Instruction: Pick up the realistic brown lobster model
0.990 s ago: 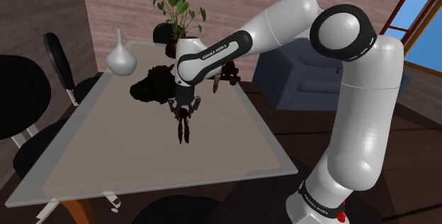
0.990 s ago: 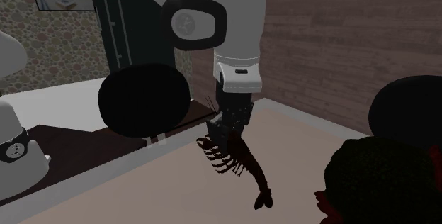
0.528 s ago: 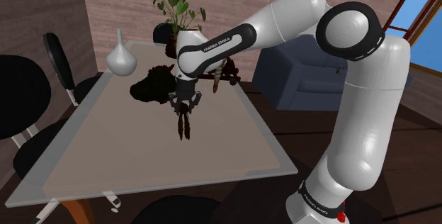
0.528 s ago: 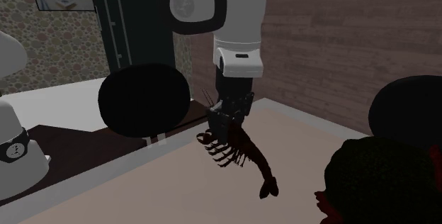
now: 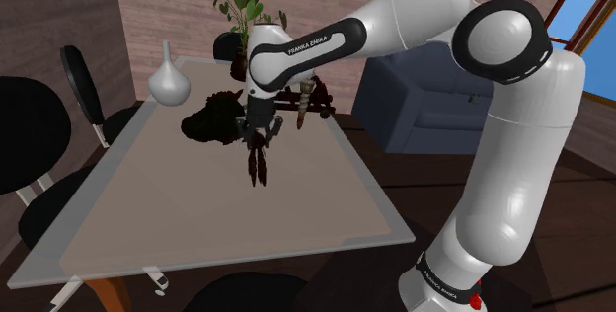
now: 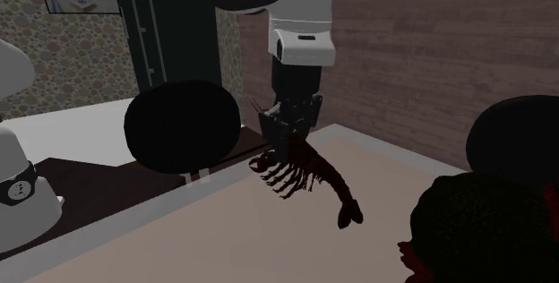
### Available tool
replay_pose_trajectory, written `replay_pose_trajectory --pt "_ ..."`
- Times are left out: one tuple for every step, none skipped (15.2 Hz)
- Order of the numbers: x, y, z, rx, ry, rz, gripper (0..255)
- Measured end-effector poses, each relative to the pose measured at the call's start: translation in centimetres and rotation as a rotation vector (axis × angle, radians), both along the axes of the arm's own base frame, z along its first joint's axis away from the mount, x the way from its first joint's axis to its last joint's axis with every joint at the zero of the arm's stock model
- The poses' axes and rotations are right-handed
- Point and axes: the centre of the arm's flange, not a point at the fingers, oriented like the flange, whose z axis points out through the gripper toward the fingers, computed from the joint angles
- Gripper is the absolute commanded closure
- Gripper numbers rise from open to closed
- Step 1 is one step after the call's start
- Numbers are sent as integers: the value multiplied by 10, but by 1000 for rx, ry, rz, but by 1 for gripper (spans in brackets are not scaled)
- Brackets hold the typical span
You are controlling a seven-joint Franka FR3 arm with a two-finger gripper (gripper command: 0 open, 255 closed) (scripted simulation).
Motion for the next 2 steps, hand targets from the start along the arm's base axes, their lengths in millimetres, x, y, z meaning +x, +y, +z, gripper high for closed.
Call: replay_pose_trajectory --pt "0 -1 5 0 0 0 255" --pt "0 0 9 0 0 0 255"
